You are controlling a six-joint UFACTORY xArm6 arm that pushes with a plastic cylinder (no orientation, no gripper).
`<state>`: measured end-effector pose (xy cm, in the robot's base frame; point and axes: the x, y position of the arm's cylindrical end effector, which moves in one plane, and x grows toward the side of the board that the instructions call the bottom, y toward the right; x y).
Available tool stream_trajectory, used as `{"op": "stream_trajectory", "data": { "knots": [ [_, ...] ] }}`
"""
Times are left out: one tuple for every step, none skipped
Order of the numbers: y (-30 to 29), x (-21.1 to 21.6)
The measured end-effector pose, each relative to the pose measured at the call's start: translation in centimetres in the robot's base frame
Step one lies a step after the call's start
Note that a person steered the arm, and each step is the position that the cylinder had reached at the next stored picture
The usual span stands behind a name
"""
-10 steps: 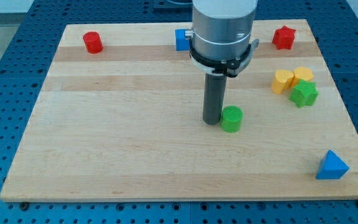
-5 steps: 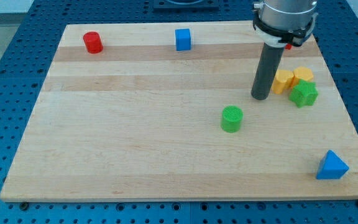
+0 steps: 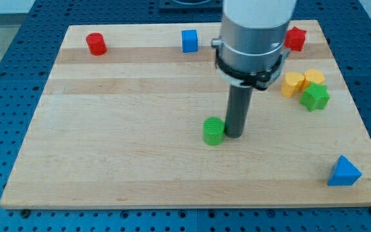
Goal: Place the green circle at the bottom center of the board
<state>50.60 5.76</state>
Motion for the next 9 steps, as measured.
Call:
{"op": "stream_trajectory", "data": {
  "knots": [
    [-1.9,1.4],
    [-1.8,1.4],
    [-0.7,-2.2],
    [-0.5,-2.3],
    [-3.5,-2.8],
    [-4.6,-1.1],
    [-4.7,0.6],
    [-4.7,1.8],
    [-4.7,2.2]
  ]
}}
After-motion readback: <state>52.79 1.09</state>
